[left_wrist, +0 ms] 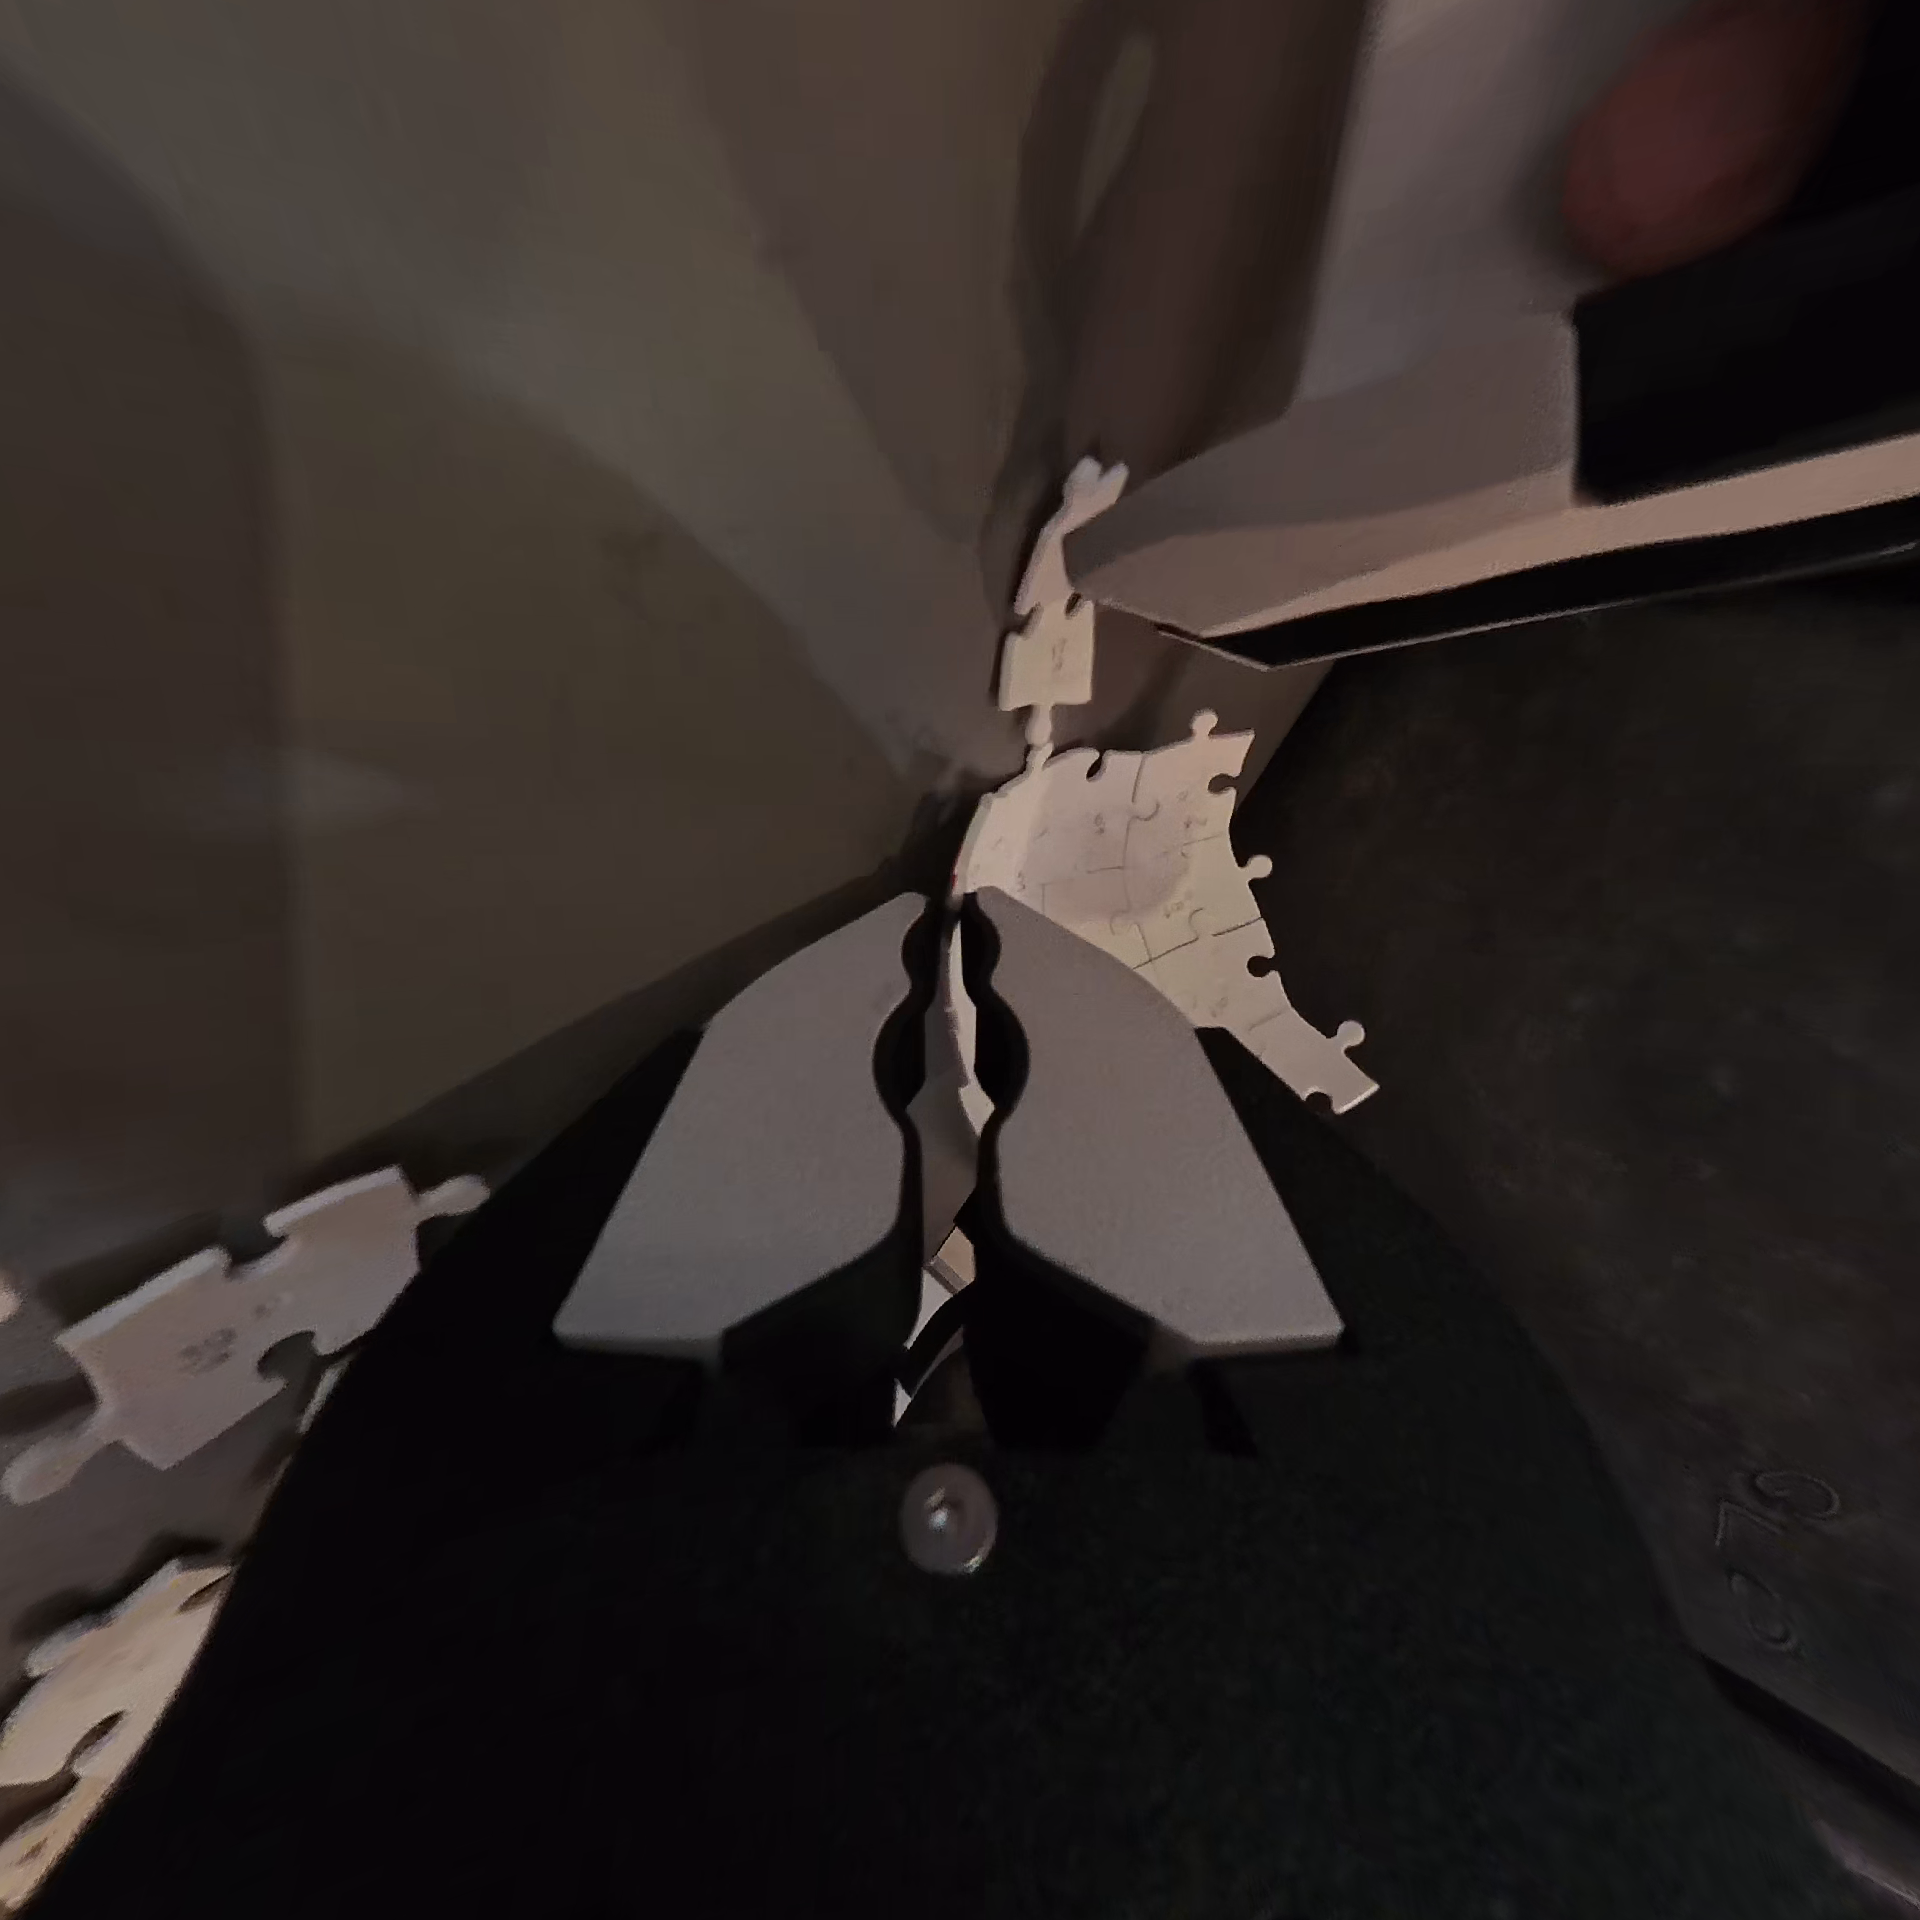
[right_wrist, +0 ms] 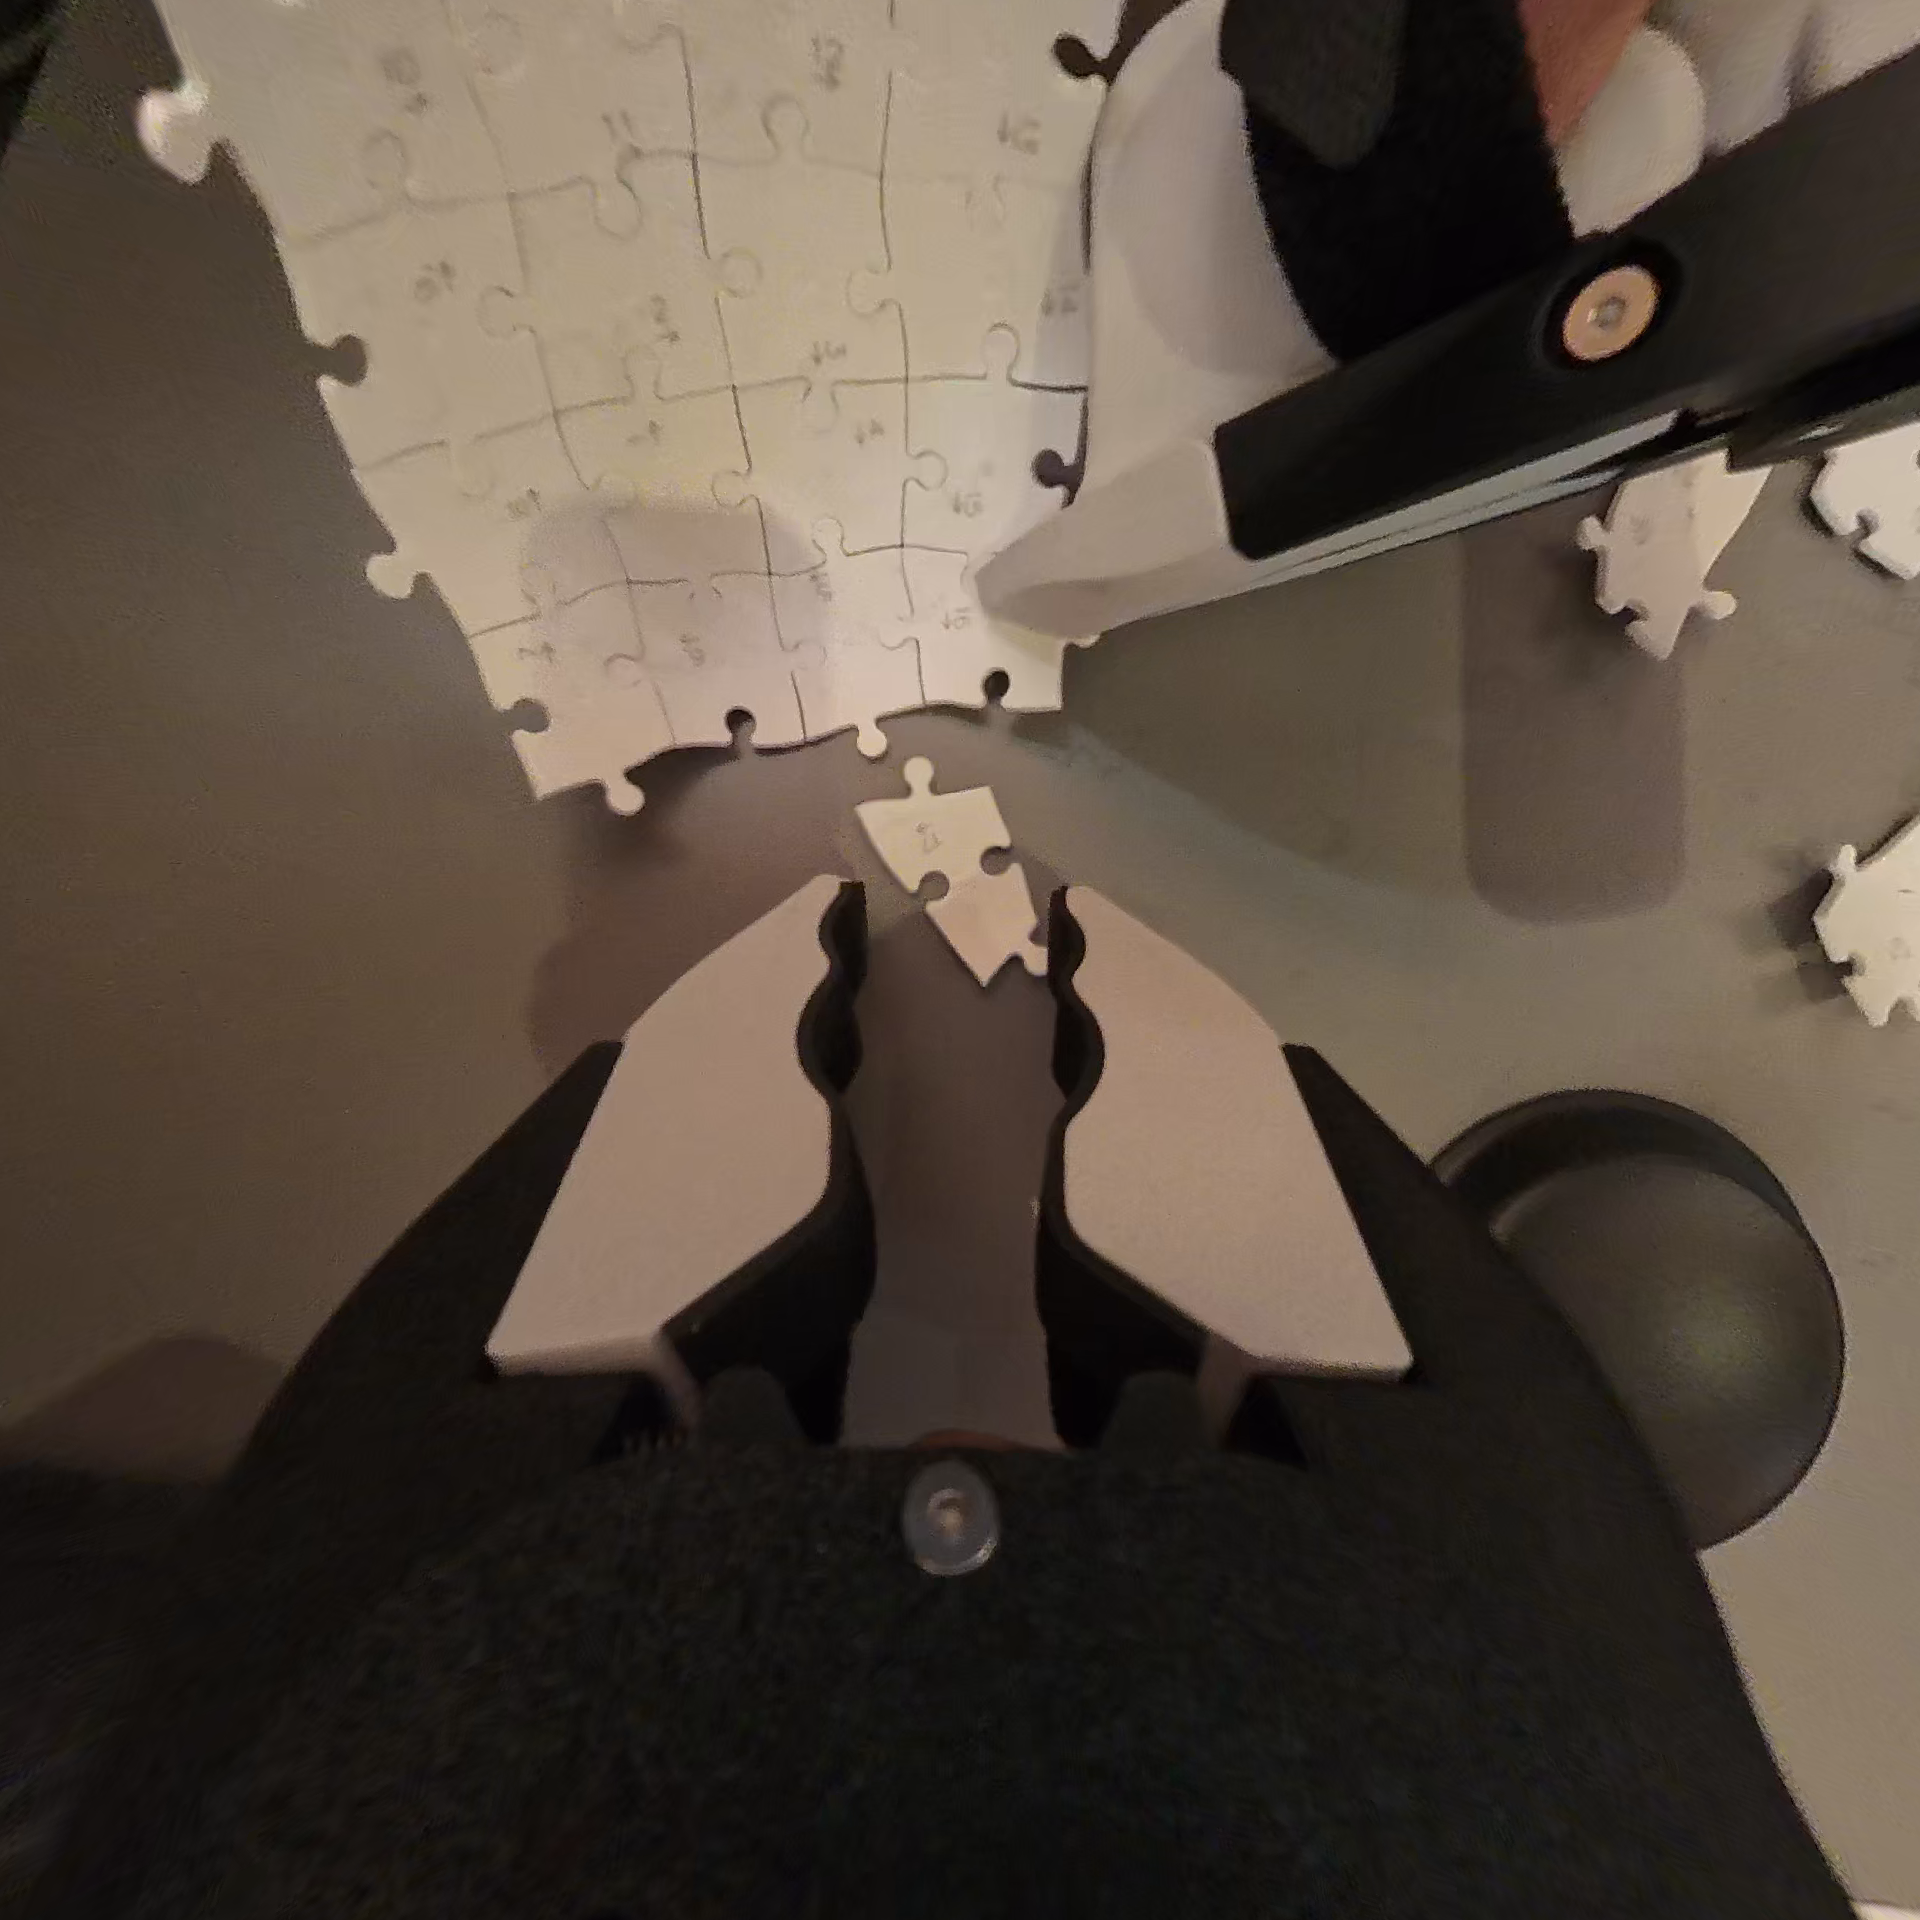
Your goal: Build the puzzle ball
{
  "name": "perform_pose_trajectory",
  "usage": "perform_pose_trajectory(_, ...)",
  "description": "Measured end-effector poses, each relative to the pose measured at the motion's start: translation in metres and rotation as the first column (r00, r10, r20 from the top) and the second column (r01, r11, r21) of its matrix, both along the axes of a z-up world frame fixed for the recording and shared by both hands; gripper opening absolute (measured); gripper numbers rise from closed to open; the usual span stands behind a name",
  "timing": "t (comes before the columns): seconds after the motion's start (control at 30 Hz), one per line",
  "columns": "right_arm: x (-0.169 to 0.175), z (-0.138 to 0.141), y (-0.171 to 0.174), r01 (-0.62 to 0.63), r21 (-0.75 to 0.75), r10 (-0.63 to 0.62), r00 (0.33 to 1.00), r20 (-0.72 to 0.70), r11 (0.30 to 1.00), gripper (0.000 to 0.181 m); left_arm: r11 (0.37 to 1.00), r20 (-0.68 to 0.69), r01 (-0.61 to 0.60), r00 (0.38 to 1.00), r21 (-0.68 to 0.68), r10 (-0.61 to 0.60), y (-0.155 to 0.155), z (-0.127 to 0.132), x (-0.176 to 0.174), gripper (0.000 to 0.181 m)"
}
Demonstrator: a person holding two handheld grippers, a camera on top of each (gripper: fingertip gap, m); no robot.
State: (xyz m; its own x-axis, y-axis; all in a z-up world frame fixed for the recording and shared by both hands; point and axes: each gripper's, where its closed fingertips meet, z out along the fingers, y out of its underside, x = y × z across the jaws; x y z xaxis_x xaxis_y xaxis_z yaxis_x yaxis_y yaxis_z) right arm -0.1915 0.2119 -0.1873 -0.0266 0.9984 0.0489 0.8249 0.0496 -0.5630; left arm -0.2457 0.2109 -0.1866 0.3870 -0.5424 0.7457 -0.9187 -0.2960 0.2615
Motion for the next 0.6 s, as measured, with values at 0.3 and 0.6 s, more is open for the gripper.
perform_pose_trajectory(0.3,0.009,-0.009,0.0,0.011,-0.001,-0.011,1.0,0.017,1.0,0.016,1.0,0.008,0.01,1.0,-0.003,-0.01,-0.003,0.001,0.002,0.003)
perform_pose_trajectory(0.6,0.012,-0.005,0.002,0.034,0.056,-0.037,0.998,0.06,0.998,0.015,1.0,-0.004,0.017,1.0,-0.01,-0.017,-0.003,0.001,0.002,0.003)
